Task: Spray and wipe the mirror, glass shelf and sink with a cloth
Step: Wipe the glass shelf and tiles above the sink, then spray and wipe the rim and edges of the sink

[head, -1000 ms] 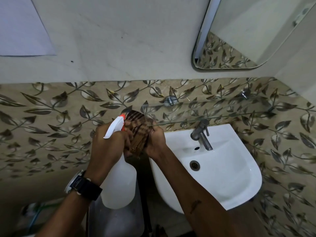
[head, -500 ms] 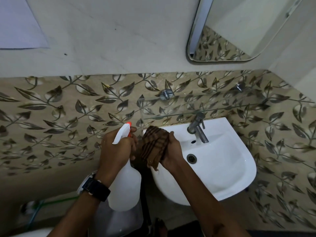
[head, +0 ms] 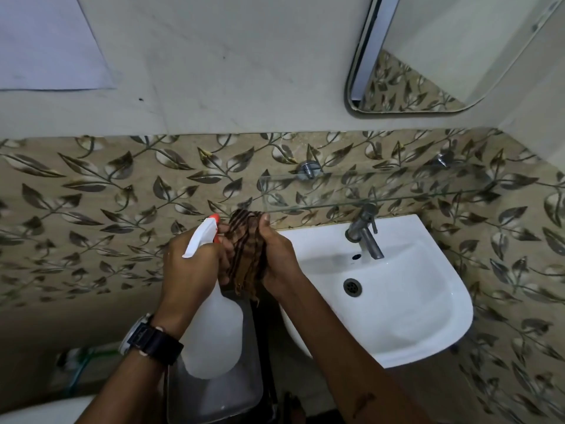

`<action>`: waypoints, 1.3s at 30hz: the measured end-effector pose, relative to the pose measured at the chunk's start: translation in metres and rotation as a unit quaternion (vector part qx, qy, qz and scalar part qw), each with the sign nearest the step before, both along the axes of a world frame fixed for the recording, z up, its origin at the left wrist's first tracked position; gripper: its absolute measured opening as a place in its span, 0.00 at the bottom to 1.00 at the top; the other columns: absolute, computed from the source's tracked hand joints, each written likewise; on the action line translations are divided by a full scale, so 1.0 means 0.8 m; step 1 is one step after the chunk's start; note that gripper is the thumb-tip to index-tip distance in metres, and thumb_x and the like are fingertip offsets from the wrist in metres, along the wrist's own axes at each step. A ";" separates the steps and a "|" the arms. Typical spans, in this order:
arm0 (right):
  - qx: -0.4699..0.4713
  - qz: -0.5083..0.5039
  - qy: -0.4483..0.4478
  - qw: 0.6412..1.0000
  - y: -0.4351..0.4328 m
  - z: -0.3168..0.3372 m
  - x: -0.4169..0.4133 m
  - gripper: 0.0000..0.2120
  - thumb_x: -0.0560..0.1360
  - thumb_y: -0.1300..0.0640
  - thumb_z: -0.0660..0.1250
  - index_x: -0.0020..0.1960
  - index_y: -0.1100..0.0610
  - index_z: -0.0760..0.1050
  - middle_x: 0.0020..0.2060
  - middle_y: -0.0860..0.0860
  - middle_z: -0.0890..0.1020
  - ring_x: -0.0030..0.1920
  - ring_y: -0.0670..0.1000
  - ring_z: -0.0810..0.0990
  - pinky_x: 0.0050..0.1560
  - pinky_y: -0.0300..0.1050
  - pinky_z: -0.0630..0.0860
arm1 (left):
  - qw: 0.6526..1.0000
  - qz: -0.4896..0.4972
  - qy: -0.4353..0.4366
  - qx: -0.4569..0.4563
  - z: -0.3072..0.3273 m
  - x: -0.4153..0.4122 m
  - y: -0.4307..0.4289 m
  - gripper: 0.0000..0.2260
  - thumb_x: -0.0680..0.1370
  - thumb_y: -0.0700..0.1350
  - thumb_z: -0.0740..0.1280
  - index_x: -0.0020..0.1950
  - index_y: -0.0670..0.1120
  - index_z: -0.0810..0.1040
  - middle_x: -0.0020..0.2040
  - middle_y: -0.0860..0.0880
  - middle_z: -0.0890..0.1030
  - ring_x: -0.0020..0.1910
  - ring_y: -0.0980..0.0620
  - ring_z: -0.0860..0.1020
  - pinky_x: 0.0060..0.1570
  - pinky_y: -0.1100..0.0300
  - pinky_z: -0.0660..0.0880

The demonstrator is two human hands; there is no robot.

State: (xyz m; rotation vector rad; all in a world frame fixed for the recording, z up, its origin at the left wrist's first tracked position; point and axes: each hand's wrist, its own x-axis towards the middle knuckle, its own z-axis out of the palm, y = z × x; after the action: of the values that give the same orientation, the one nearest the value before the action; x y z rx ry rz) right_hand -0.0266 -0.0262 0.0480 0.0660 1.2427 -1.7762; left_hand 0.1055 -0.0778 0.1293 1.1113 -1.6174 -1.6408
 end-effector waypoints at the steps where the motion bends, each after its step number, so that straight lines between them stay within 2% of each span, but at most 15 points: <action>1: 0.010 0.005 0.000 1.000 -0.002 -0.002 0.003 0.33 0.73 0.33 0.68 0.62 0.60 0.82 0.56 0.59 0.86 0.58 0.61 0.85 0.66 0.63 0.77 | 1.000 0.001 0.001 0.004 -0.002 0.002 -0.001 0.13 0.72 0.27 0.60 0.44 0.37 0.84 0.35 0.41 0.82 0.31 0.47 0.77 0.29 0.62 0.74; 4: 0.044 -0.022 -0.039 0.998 0.003 -0.015 0.007 0.32 0.74 0.34 0.68 0.63 0.61 0.82 0.56 0.60 0.86 0.58 0.62 0.85 0.67 0.64 0.76 | 1.000 0.003 0.001 0.009 -0.004 0.008 -0.002 0.14 0.70 0.29 0.61 0.42 0.42 0.85 0.32 0.45 0.82 0.31 0.47 0.77 0.34 0.57 0.73; 7: 0.022 -0.046 -0.120 0.991 0.033 -0.019 0.005 0.32 0.79 0.35 0.62 0.66 0.62 0.79 0.63 0.63 0.82 0.63 0.63 0.81 0.72 0.61 0.71 | 1.000 0.008 0.004 0.010 -0.007 0.005 -0.001 0.17 0.72 0.27 0.60 0.45 0.44 0.86 0.30 0.50 0.82 0.29 0.53 0.78 0.26 0.63 0.73; 10: -0.026 -0.087 -0.156 0.984 0.081 -0.032 -0.018 0.30 0.84 0.40 0.55 0.69 0.65 0.74 0.66 0.63 0.78 0.64 0.63 0.77 0.71 0.58 0.68 | 1.000 -0.003 0.001 0.019 -0.018 -0.006 0.002 0.17 0.73 0.28 0.60 0.49 0.41 0.86 0.31 0.49 0.82 0.33 0.49 0.80 0.24 0.63 0.71; 12: -0.036 -0.121 -0.152 0.980 0.114 -0.040 -0.038 0.29 0.84 0.41 0.55 0.69 0.66 0.74 0.63 0.63 0.79 0.62 0.62 0.78 0.68 0.57 0.70 | 1.000 -0.024 -0.020 0.000 -0.031 -0.018 0.009 0.13 0.74 0.30 0.61 0.47 0.38 0.86 0.33 0.44 0.82 0.33 0.50 0.80 0.25 0.61 0.73; 15: -0.016 -0.152 -0.108 0.982 0.154 -0.049 -0.064 0.30 0.84 0.41 0.54 0.61 0.66 0.78 0.54 0.64 0.83 0.56 0.61 0.80 0.59 0.55 0.75 | 0.997 -0.054 -0.048 -0.012 -0.055 -0.042 0.026 0.12 0.79 0.33 0.62 0.40 0.33 0.83 0.35 0.33 0.82 0.32 0.45 0.79 0.25 0.60 0.75; 17: 0.009 -0.171 -0.077 0.982 0.177 -0.057 -0.078 0.33 0.83 0.38 0.56 0.64 0.69 0.77 0.59 0.67 0.81 0.62 0.65 0.79 0.66 0.57 0.73 | 0.995 -0.066 -0.071 -0.007 -0.072 -0.060 0.039 0.19 0.83 0.41 0.63 0.35 0.35 0.80 0.31 0.37 0.80 0.31 0.43 0.79 0.27 0.59 0.75; 19: 0.017 -0.186 -0.046 0.981 0.199 -0.064 -0.089 0.37 0.81 0.37 0.59 0.69 0.70 0.73 0.65 0.69 0.77 0.66 0.68 0.77 0.70 0.60 0.70 | 0.993 -0.078 -0.084 0.016 -0.084 -0.080 0.051 0.20 0.83 0.45 0.64 0.33 0.40 0.78 0.28 0.44 0.79 0.28 0.47 0.79 0.27 0.61 0.74; 22: 0.022 -0.178 -0.014 0.984 0.229 -0.067 -0.099 0.31 0.82 0.39 0.60 0.60 0.69 0.78 0.55 0.68 0.80 0.53 0.64 0.82 0.58 0.58 0.76 | 0.988 -0.110 -0.087 0.056 -0.098 -0.107 0.065 0.13 0.78 0.50 0.65 0.44 0.42 0.83 0.35 0.43 0.82 0.31 0.46 0.78 0.24 0.62 0.72; 23: 0.023 -0.181 -0.010 0.983 0.240 -0.070 -0.102 0.30 0.82 0.41 0.60 0.61 0.68 0.77 0.56 0.69 0.79 0.52 0.63 0.82 0.58 0.58 0.76 | 0.986 -0.120 -0.094 0.073 -0.105 -0.114 0.068 0.13 0.76 0.50 0.65 0.48 0.42 0.84 0.37 0.42 0.82 0.33 0.46 0.78 0.25 0.61 0.73; 27: 0.047 -0.209 0.007 0.977 0.268 -0.074 -0.102 0.33 0.79 0.42 0.64 0.70 0.70 0.72 0.67 0.72 0.74 0.64 0.68 0.77 0.69 0.64 0.70 | 0.979 -0.133 -0.123 0.094 -0.127 -0.126 0.075 0.11 0.79 0.46 0.66 0.51 0.41 0.85 0.36 0.44 0.82 0.32 0.47 0.77 0.26 0.60 0.74; 31: 0.050 -0.236 0.017 0.970 0.283 -0.076 -0.104 0.35 0.76 0.42 0.67 0.70 0.70 0.71 0.68 0.73 0.73 0.69 0.72 0.74 0.73 0.69 0.65 | 0.979 -0.114 -0.148 0.078 -0.135 -0.129 0.086 0.17 0.82 0.48 0.67 0.43 0.37 0.84 0.33 0.43 0.82 0.31 0.45 0.78 0.27 0.60 0.73; 33: 0.047 -0.243 0.013 0.969 0.287 -0.077 -0.106 0.35 0.77 0.43 0.67 0.70 0.71 0.71 0.68 0.73 0.73 0.69 0.71 0.74 0.74 0.70 0.64 | 0.979 -0.101 -0.167 0.057 -0.137 -0.130 0.089 0.20 0.81 0.51 0.67 0.38 0.37 0.84 0.32 0.42 0.83 0.31 0.42 0.80 0.29 0.57 0.77; 36: 0.045 -0.251 0.013 0.967 0.287 -0.076 -0.105 0.36 0.75 0.42 0.69 0.70 0.70 0.71 0.67 0.73 0.74 0.68 0.72 0.74 0.73 0.72 0.64 | 0.977 -0.109 -0.178 0.039 -0.140 -0.133 0.090 0.18 0.74 0.53 0.65 0.32 0.43 0.82 0.33 0.42 0.85 0.34 0.38 0.83 0.38 0.46 0.83; 39: 0.047 -0.263 0.001 0.964 0.292 -0.084 -0.109 0.39 0.69 0.42 0.75 0.70 0.68 0.73 0.66 0.70 0.76 0.68 0.70 0.76 0.73 0.72 0.64 | 0.975 -0.127 -0.180 0.038 -0.139 -0.137 0.091 0.16 0.74 0.52 0.66 0.33 0.42 0.82 0.35 0.40 0.86 0.35 0.39 0.82 0.43 0.42 0.84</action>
State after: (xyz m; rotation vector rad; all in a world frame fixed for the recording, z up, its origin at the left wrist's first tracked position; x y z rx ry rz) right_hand -0.1139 0.2075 -0.0194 0.4892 1.3975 -2.1597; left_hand -0.0038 -0.0047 0.0179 1.3490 -2.0121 -1.7481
